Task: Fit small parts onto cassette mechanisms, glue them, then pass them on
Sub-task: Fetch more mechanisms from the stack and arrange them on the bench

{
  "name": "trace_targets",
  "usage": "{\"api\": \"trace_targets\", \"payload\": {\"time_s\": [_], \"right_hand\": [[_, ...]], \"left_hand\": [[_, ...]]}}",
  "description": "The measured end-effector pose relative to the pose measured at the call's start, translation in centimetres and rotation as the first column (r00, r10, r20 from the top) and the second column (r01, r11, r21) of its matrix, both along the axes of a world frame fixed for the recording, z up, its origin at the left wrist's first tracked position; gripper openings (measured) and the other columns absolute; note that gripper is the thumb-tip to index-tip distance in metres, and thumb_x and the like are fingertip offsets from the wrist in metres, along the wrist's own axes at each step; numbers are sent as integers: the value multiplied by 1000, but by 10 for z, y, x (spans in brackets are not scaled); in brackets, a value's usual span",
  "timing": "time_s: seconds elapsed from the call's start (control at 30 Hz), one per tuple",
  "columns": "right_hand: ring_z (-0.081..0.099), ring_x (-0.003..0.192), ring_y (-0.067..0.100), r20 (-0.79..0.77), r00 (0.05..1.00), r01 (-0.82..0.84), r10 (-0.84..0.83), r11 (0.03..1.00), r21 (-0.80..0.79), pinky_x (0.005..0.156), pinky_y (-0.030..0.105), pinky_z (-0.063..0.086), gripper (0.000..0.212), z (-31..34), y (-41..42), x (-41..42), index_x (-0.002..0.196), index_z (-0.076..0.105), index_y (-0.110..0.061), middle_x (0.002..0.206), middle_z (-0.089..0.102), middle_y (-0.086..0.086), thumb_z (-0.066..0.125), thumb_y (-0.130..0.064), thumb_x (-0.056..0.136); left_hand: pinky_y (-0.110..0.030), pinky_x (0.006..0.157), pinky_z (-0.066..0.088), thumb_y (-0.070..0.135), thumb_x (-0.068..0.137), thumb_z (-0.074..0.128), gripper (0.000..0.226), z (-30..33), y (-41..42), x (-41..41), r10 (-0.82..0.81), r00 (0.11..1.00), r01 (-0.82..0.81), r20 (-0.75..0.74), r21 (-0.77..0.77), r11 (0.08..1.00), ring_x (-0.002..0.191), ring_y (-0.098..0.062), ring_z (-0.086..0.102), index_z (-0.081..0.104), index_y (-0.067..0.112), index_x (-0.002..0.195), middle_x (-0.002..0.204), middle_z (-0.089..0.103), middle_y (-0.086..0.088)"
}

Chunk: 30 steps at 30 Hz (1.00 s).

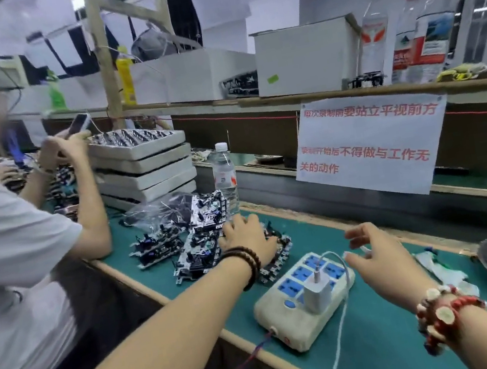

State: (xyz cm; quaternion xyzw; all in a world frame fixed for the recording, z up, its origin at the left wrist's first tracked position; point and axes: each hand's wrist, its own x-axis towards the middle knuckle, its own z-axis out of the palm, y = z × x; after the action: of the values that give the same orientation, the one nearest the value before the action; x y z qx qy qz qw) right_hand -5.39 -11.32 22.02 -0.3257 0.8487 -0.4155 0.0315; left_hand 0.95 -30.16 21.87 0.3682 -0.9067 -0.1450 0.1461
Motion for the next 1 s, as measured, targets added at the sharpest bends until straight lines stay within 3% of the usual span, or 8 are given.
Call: {"api": "trace_targets", "payload": {"time_s": [0.13,0.27,0.4,0.5,0.63,0.83,1.0], "right_hand": [[49,76,-4,-47,998,-39,40,999,23,59,15,34,23,7,-18,-8,110,47,-21,108,52,-4,55,-14,90],[50,79,-2,-96,988,-112,117,992,54,73,23,37,21,10,-48,-11,106,45,-25,104,51,-7,54,-14,91],[48,85,-3,-165,960,-204,226,969,142,76,19,36,24,4,-73,-12,104,40,-33,101,46,-16,54,-18,91],[49,87,-2,-162,950,-241,266,957,159,77,20,38,25,0,-82,-11,101,41,-36,100,47,-18,54,-18,90],[50,95,4,-169,943,-256,286,950,180,82,20,38,23,-5,-83,-11,102,43,-36,104,49,-14,51,-18,90],[48,96,5,-169,951,-243,261,963,120,83,18,37,21,-4,-74,-16,108,48,-29,103,47,-13,50,-18,91],[48,87,-1,-180,961,-201,208,978,56,78,19,37,22,-2,-61,-20,102,41,-35,102,48,-15,51,-18,91]], "left_hand": [[-51,112,11,65,77,56,101,-17,-26,-17,-17,969,-1,248,71,998,141,-36,3,4,16,149,155,2,-12],[-58,111,9,66,71,62,114,-32,-34,-33,-62,931,20,359,120,993,142,-39,-5,-7,19,149,156,-8,-13],[-66,105,15,61,71,66,115,-37,-38,-46,-68,889,17,452,116,993,140,-43,5,-10,24,148,155,-6,-15],[-66,102,20,58,70,69,115,-42,-39,-54,-48,887,-9,460,122,993,137,-42,10,-10,26,147,153,3,-16],[-56,103,27,50,71,70,108,-47,-39,-60,-26,923,-48,384,182,982,136,-40,11,-3,26,146,150,8,-17],[-46,107,31,58,70,67,105,-31,-46,-57,-60,927,-41,370,258,965,134,-37,25,8,18,146,148,14,-22],[-32,82,45,58,70,66,98,-6,-51,-53,-141,941,57,307,268,962,112,-27,48,24,5,141,137,39,-14]]}}
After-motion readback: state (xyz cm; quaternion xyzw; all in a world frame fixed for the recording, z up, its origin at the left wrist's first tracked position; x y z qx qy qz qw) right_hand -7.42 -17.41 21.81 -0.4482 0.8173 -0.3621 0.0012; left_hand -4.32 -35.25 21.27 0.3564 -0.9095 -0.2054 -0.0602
